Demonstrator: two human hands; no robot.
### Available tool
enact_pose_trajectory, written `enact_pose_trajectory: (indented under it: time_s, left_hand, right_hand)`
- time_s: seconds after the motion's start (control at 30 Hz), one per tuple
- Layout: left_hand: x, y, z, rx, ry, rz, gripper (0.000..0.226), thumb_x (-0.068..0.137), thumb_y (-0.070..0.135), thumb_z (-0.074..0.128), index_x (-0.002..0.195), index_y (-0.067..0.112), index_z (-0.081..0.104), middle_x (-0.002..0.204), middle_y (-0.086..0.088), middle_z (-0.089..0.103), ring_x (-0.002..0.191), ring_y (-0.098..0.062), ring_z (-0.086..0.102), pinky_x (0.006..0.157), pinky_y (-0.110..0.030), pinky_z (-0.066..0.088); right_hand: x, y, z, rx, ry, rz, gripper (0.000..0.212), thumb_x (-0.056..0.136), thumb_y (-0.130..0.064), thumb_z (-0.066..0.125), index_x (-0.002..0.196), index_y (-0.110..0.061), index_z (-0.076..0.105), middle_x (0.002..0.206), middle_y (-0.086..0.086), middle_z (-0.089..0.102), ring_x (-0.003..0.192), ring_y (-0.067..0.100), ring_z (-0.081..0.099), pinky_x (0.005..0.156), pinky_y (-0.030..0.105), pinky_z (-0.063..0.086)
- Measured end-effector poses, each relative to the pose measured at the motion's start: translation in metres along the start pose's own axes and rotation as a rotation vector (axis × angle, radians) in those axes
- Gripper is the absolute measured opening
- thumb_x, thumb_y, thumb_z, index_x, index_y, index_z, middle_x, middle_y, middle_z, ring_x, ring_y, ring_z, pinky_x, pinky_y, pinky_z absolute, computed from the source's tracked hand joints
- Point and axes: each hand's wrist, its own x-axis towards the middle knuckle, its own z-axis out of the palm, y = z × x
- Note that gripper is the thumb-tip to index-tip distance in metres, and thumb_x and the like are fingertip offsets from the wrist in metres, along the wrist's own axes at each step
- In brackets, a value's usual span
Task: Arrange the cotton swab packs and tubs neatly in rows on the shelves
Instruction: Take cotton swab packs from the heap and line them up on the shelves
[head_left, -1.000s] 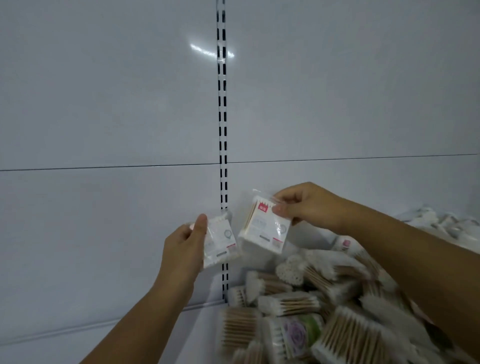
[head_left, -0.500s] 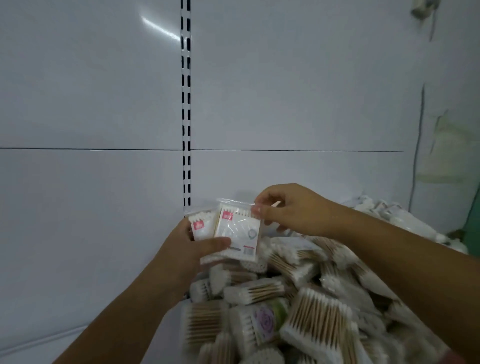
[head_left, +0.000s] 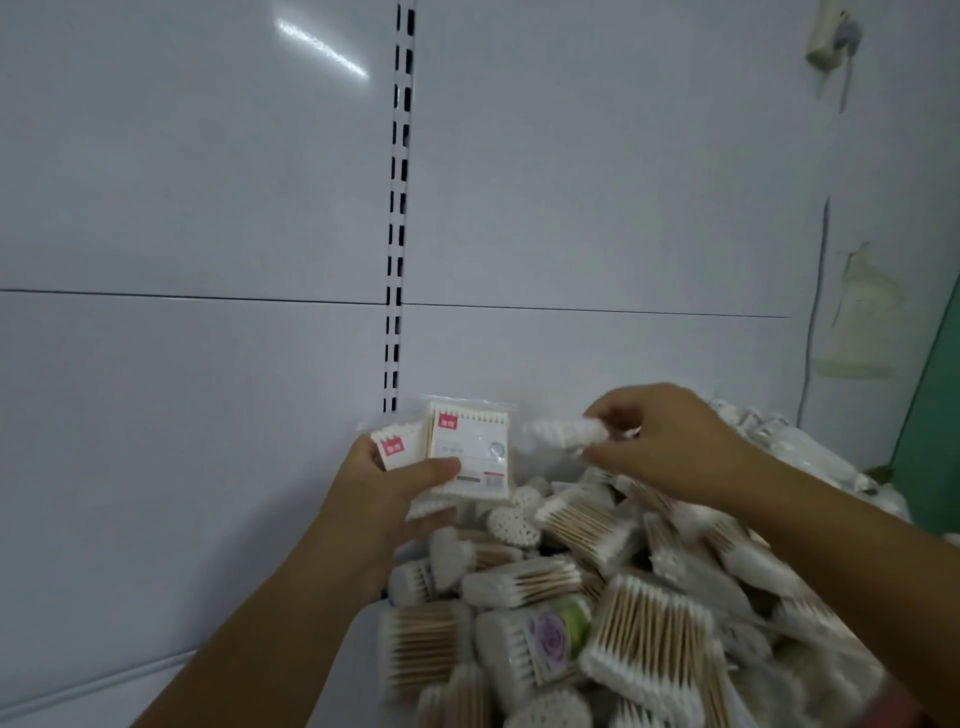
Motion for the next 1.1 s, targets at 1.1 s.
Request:
enact_pose_trajectory:
  time_s: [1.1]
  left_hand:
    - [-0.364,0.020,-0.040,0.126,0.692,0.240,0.050,0.066,0.022,0.084,0.111,0.015,0.063,0.097,-0.010,0.075,0.086,-0.027,0.072,0.065,-0.035,0.056]
  right_hand:
    - [-0.246,-0.191,0.080,1.702,-0.742,0.045,0.071,0.063,0.009,0.074,0.104,-0.047,0.059,0.086,0.004,0.075,0.072,0.025,0.073,0.057,0.038,0.056]
